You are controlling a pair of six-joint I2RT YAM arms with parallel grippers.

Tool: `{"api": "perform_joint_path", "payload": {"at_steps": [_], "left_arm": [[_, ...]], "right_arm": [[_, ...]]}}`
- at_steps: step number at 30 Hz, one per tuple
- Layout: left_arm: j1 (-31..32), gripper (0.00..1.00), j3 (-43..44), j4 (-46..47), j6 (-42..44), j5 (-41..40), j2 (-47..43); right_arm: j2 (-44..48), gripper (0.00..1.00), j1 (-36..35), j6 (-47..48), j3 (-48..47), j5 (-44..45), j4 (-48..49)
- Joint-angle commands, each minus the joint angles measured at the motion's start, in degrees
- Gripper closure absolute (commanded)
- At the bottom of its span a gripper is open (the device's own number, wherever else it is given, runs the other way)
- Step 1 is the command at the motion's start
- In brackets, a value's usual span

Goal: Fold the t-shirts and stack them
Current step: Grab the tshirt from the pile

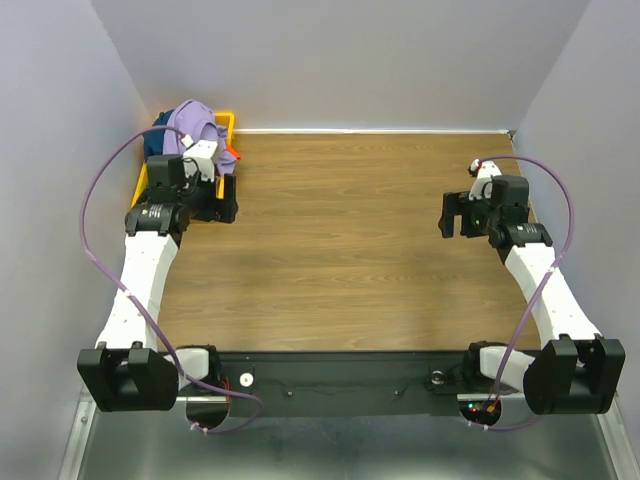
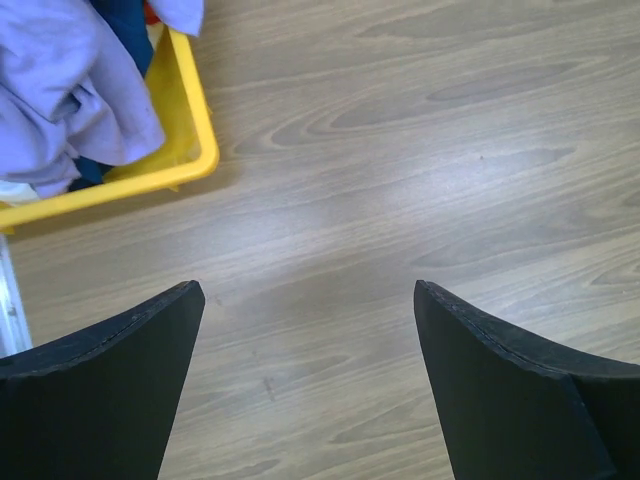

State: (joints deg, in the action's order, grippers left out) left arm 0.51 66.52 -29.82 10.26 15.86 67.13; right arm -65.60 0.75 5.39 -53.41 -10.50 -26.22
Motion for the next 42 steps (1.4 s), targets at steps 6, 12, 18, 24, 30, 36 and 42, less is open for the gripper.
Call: {"api": "perform_joint_path", "payload": {"at_steps": [6, 12, 18, 24, 30, 36, 42], "left_arm": [[-2.4, 0.02, 21.5, 1.5, 2.8, -10.6, 9.2], [-5.3, 0.1, 40.6, 3.4, 3.2, -13.1, 22.4], [-7.5, 0.23, 62.1, -1.5, 2.7, -11.9, 39.5], [-8.2, 0.25, 63.0, 0.7, 2.9, -7.6, 46.6], [-8.2, 0.28, 60.1, 1.4, 3.1, -7.1, 50.9], [-8.2, 0.35, 59.8, 1.3, 3.3, -7.8, 53.5], [-8.1, 0.4, 60.7, 0.7, 3.4, -7.3, 56.1]], "right_arm": [[0.5, 0.0, 0.1, 0.9, 0.4, -0.1, 0.1], [0.0, 0.0, 0.1, 0.8, 0.6, 0.2, 0.1], [0.5, 0.0, 0.1, 0.9, 1.4, 0.5, -0.1], [-0.4, 0.0, 0.1, 1.4, 2.3, 0.9, -0.1], [-2.1, 0.0, 0.1, 1.5, 2.3, 0.6, -0.1], [-3.2, 0.0, 0.1, 1.6, 2.5, 0.7, -0.1], [-3.7, 0.0, 0.1, 1.6, 2.5, 0.8, -0.1]]}}
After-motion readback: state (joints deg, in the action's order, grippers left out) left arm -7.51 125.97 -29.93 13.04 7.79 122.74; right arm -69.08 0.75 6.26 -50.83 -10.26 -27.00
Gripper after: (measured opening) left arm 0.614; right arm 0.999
